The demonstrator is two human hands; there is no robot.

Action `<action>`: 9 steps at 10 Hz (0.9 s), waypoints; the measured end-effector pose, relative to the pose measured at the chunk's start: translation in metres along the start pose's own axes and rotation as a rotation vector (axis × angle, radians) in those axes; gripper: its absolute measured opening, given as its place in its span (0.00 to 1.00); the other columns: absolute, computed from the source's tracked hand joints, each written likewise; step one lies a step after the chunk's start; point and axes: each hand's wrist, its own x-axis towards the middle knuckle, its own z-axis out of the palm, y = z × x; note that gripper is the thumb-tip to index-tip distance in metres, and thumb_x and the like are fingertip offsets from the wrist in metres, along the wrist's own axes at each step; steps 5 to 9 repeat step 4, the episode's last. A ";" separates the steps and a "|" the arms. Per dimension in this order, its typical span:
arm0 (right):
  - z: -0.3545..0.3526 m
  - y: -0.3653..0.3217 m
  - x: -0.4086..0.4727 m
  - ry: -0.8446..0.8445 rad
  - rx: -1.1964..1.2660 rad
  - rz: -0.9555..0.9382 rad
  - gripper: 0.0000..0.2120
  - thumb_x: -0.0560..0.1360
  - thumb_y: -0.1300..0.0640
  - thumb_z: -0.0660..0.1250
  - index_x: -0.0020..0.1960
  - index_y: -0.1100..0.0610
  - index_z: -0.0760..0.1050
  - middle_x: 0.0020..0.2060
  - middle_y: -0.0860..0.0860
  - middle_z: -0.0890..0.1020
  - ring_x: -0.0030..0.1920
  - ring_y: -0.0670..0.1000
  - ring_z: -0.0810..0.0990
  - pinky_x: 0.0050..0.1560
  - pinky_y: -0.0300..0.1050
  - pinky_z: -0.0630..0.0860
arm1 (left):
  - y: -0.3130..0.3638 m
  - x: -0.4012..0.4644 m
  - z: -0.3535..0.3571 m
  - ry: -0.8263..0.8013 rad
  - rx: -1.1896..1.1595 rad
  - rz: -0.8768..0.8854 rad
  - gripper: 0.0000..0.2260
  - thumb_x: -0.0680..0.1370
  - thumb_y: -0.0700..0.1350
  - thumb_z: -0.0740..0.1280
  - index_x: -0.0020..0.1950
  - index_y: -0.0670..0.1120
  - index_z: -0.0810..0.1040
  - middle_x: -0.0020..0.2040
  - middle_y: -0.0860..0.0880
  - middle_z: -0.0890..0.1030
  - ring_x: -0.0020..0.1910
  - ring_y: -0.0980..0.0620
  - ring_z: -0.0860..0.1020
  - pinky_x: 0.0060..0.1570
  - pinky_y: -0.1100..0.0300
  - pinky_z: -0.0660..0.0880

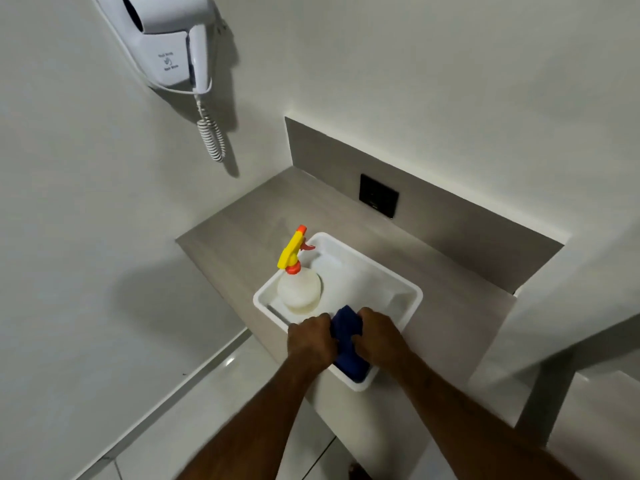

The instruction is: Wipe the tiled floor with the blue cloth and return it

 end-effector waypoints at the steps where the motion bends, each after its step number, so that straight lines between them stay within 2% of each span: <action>1: 0.012 0.000 0.006 -0.065 -0.100 0.015 0.18 0.74 0.56 0.69 0.61 0.59 0.69 0.58 0.56 0.80 0.58 0.55 0.79 0.59 0.44 0.73 | -0.004 0.001 0.009 -0.037 0.125 -0.007 0.04 0.75 0.49 0.66 0.45 0.49 0.74 0.47 0.48 0.84 0.49 0.46 0.80 0.52 0.53 0.71; 2: 0.021 -0.001 0.003 -0.040 -0.227 0.013 0.19 0.75 0.55 0.69 0.62 0.59 0.69 0.59 0.55 0.78 0.58 0.54 0.78 0.60 0.44 0.72 | -0.007 -0.003 0.013 -0.028 0.199 0.010 0.06 0.75 0.49 0.65 0.46 0.48 0.78 0.45 0.48 0.84 0.46 0.47 0.81 0.52 0.54 0.72; 3: 0.020 -0.007 -0.004 0.100 -0.308 0.013 0.17 0.75 0.52 0.69 0.61 0.56 0.70 0.58 0.54 0.78 0.56 0.52 0.77 0.59 0.46 0.74 | -0.012 -0.012 0.008 0.087 0.177 0.074 0.09 0.76 0.49 0.64 0.45 0.46 0.80 0.43 0.47 0.84 0.43 0.47 0.80 0.46 0.56 0.74; 4: 0.003 -0.016 -0.010 0.369 -0.231 -0.022 0.13 0.77 0.50 0.65 0.58 0.55 0.74 0.53 0.53 0.81 0.52 0.52 0.80 0.55 0.45 0.76 | -0.026 -0.020 -0.009 0.279 0.128 0.137 0.12 0.76 0.52 0.63 0.44 0.46 0.81 0.43 0.47 0.85 0.41 0.47 0.80 0.47 0.55 0.75; 9: 0.003 -0.016 -0.010 0.369 -0.231 -0.022 0.13 0.77 0.50 0.65 0.58 0.55 0.74 0.53 0.53 0.81 0.52 0.52 0.80 0.55 0.45 0.76 | -0.026 -0.020 -0.009 0.279 0.128 0.137 0.12 0.76 0.52 0.63 0.44 0.46 0.81 0.43 0.47 0.85 0.41 0.47 0.80 0.47 0.55 0.75</action>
